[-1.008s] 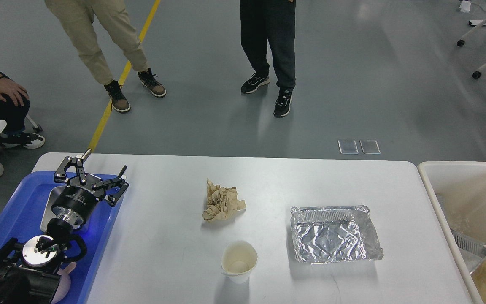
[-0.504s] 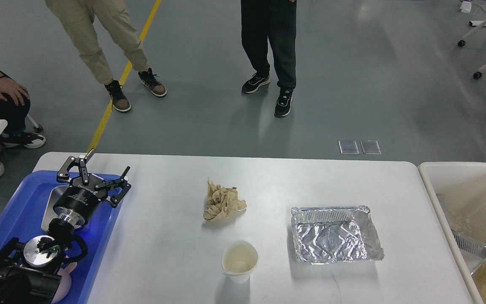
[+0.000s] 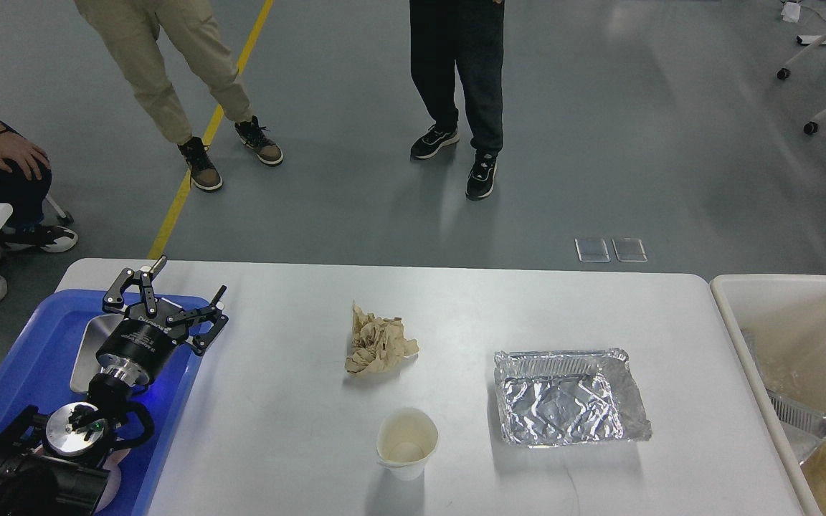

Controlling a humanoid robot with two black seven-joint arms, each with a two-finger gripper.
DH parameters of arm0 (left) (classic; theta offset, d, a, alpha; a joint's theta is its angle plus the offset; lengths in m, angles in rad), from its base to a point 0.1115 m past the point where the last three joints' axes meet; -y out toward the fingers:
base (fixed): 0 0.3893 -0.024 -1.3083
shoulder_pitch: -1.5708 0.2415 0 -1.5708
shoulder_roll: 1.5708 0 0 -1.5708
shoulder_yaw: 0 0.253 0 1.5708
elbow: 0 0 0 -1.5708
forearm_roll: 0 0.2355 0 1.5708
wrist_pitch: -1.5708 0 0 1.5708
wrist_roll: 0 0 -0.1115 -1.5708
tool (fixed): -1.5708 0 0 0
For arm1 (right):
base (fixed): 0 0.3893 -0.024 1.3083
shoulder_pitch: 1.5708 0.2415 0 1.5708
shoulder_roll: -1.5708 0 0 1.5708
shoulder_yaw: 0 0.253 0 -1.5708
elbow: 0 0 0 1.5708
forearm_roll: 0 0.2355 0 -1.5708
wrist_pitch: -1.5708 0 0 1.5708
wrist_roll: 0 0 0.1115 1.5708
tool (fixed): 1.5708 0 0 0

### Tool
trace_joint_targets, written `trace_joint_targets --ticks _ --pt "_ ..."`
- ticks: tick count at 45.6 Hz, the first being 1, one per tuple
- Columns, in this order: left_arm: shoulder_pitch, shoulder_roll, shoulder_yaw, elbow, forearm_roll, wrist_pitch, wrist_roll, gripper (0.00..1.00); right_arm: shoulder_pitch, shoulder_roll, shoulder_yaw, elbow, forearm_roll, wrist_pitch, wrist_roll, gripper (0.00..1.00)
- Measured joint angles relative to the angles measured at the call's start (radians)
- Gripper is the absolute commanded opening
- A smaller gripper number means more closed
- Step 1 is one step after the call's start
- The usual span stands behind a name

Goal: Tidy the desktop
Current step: 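Reach the right gripper to the edge of the foil tray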

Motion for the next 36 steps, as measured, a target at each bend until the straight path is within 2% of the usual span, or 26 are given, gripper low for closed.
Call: trace_joint_targets --ticks 8,16,36 --pt "0.005 0.005 0.015 0.000 0.000 0.002 -0.001 0.97 0.002 0.217 -0.027 -0.063 -0.169 -0.001 0.000 1.00" --pt "0.010 0.007 0.017 0.000 -0.001 0.002 -0.001 0.97 0.010 0.352 -0.069 -0.110 -0.283 -0.004 0.001 1.00" --pt "0.036 0.005 0.017 -0.001 -0.001 -0.005 -0.005 0.97 0.014 0.515 -0.146 -0.175 -0.391 -0.067 -0.022 1.00"
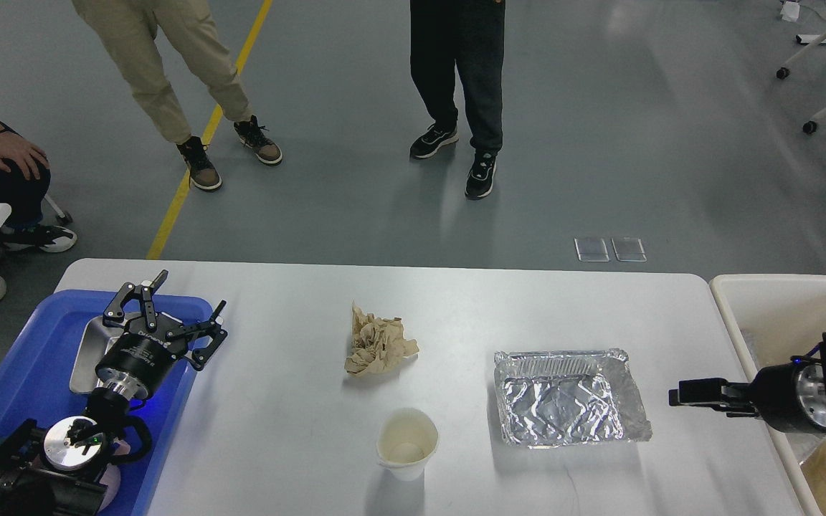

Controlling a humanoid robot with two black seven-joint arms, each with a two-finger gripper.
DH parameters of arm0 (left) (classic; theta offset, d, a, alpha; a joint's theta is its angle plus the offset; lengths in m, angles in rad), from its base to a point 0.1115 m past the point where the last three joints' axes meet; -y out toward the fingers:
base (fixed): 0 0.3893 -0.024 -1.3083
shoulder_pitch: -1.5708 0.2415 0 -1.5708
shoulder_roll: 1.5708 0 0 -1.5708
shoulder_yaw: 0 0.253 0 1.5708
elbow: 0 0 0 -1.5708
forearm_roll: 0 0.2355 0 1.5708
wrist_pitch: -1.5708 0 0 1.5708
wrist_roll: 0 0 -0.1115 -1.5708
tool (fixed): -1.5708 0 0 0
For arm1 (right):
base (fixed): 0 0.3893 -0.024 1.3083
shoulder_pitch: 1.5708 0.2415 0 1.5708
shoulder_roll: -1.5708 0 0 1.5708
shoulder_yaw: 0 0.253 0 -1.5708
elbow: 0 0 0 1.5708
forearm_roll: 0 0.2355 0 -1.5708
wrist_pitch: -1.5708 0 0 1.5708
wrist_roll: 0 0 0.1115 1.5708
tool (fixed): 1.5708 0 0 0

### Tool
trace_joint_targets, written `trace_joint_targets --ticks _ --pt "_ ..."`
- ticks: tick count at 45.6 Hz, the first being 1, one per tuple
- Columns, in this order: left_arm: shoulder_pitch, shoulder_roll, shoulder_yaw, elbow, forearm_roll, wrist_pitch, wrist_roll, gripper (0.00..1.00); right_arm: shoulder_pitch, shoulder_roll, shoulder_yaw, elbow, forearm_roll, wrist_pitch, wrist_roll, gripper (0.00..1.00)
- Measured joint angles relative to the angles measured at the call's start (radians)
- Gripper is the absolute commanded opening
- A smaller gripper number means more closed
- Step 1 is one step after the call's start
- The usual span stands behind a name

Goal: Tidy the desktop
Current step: 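Reach the right gripper to the edge of the foil tray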

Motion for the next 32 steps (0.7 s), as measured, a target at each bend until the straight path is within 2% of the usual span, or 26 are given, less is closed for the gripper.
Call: trace_joint_targets --ticks 14,32 --pt "0.043 0.020 -0.005 -0.001 -0.002 -0.037 -0.004 0.97 0.084 0.089 -0.060 -0.115 -0.026 -0.043 -0.006 1.00" --pt "0.071 0.047 -0.013 -0.001 -0.003 -0.059 -0.008 0.97 0.128 0.107 -0.233 -0.162 -0.026 -0.220 0.003 1.00"
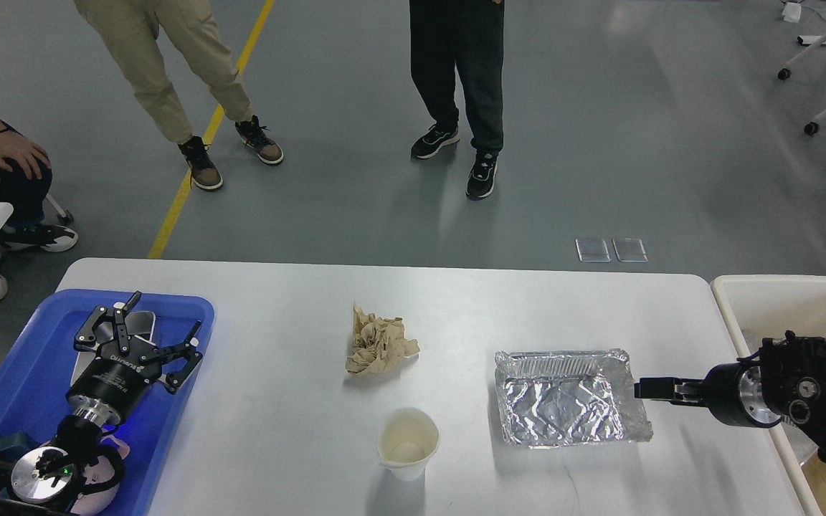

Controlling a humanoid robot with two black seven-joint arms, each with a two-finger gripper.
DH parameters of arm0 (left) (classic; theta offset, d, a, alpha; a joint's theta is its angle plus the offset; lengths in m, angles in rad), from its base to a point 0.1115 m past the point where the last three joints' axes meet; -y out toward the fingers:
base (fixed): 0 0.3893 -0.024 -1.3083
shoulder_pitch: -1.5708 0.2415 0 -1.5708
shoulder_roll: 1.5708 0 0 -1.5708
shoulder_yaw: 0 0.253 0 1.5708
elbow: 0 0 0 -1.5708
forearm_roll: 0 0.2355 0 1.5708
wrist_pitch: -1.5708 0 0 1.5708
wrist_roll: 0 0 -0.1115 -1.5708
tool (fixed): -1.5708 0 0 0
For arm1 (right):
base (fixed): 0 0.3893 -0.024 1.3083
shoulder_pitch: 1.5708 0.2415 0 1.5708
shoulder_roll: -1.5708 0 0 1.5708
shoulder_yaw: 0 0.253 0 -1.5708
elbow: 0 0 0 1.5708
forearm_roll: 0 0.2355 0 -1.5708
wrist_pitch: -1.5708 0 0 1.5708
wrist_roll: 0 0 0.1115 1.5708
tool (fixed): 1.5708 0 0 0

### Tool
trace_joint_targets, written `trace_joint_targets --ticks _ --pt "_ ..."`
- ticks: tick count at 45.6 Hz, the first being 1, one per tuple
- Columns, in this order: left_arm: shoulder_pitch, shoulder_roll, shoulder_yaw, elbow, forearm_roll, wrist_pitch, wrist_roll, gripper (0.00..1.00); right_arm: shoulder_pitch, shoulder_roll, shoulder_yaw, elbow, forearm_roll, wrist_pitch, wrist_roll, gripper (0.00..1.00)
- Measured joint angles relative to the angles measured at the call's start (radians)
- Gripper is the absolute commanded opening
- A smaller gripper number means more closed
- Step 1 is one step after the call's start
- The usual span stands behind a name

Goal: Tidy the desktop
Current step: 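Reach the right gripper to the edge of the foil tray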

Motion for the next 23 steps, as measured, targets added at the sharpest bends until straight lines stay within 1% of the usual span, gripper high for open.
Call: trace_joint_targets --ticks 23 --pt "-0.040 -0.017 -0.040 -0.009 -0.019 -0.012 0.008 0.97 0.043 0.013 -0.008 0.017 0.015 -0.014 0.003 1.00"
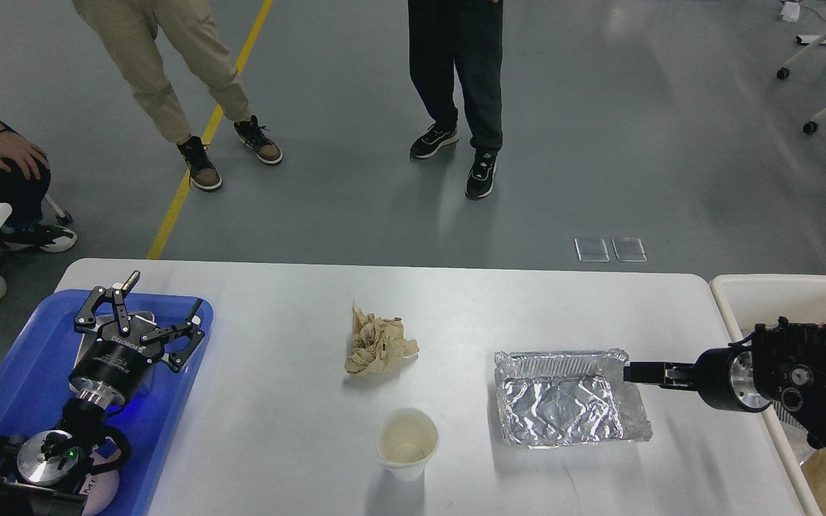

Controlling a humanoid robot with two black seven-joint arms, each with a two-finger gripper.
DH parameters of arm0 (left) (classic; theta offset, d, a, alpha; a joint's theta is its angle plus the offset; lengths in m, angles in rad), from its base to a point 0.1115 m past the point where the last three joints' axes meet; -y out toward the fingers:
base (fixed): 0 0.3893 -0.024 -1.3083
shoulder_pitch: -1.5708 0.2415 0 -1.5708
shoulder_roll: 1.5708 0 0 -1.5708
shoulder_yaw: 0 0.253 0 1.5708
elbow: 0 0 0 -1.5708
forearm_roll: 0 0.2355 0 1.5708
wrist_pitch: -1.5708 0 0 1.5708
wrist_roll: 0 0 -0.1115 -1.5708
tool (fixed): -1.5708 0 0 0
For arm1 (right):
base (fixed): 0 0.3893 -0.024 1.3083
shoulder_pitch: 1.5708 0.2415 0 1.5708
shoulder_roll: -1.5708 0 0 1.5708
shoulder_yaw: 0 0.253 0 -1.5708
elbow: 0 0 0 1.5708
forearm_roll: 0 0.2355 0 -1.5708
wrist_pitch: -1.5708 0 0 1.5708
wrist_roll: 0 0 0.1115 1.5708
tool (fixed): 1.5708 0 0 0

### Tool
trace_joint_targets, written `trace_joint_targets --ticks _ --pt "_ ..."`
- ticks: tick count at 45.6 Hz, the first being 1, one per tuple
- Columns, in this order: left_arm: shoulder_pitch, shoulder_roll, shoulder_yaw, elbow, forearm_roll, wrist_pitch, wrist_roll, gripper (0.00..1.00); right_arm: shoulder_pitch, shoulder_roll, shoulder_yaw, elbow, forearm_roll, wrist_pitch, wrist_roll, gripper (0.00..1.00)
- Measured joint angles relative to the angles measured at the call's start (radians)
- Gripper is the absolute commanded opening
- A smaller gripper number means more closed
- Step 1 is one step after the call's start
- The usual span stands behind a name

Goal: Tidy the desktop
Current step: 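Reach the right gripper to the edge of the foil tray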

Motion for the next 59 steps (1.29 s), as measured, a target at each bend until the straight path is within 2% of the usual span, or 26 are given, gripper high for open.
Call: trace_joint_targets --ticks 19,41,59 --pt "-0.098 -0.046 -0.027 0.007 -0.057 0.048 0.001 0.97 0.024 0.004 0.000 0.001 0.005 0.010 -0.001 1.00" --pt "-0.103 -0.059 -0.024 0.007 -0.059 0.052 0.001 0.97 0.018 0.005 -0.061 -0.009 0.002 0.009 0.001 1.00" --pt "-0.091 -0.058 -0.025 0.007 -0.058 0.050 0.001 0.97 0.018 0.065 -0.108 -0.045 -0.006 0.004 0.001 1.00"
